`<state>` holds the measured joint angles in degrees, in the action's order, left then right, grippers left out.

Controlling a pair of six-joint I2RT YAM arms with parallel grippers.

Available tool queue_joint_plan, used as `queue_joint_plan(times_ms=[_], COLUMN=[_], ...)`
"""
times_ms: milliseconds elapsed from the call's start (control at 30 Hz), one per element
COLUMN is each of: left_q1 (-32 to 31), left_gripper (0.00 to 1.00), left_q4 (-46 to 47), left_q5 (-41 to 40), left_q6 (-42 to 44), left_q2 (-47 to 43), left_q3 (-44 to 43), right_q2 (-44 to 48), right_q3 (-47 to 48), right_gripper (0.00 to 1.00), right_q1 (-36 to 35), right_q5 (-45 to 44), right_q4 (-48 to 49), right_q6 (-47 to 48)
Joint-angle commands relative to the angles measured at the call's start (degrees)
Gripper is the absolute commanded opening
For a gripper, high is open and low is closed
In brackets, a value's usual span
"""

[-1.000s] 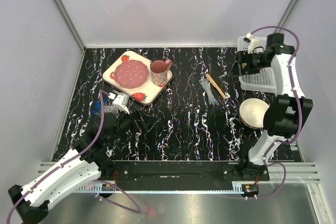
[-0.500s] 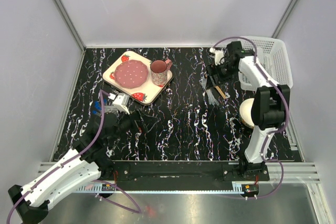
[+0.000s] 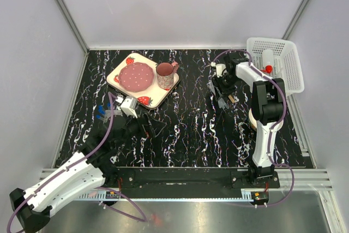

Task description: Organize the chemistry lab equipment

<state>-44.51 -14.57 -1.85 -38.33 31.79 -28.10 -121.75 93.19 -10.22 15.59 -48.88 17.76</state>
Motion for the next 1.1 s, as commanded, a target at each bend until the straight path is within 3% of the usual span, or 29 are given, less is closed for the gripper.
queue_joint_plan(times_ms=[0,233,367,567,833,1067], left_q1=[0.3,0.3,0.3,0.39,0.3,0.39], left_gripper=[0.99,0.99,0.99,0.99,0.99,0.99], left_q4=[1.91,1.91,1.12,0.15,-1.78,-2.22], left_q5=[-0.44,-0.17,-0.52,-1.23,-2.28,-2.55], left_q6=[-0.43,-0.52,-0.43,-0.43,-0.52,-0.35], left_q2=[0.9,1.43,1.08,-0.06,-1.73,-2.17], left_q3=[-3.28,-3.98,-4.6,-4.77,-4.69,-4.69], right_q2=[-0.24,0.81,4.15,12.5,22.96,26.66], right_q3=[-0.28,-1.25,-1.6,-1.87,-0.12,4.63], right_gripper=[0.5,0.24,0.18,0.16,0.17,0.18], right_q1=[-0.68,-0.59,-0.59,-0.51,1.42,12.65], right_q5=[-2.06,-0.22,4.16,9.97,11.48,9.38], right_q4=[2.21,2.04,1.69,0.11,-2.62,-3.32], right_q6=[-0.71,-0.62,-0.01,2.36,5.44,6.85])
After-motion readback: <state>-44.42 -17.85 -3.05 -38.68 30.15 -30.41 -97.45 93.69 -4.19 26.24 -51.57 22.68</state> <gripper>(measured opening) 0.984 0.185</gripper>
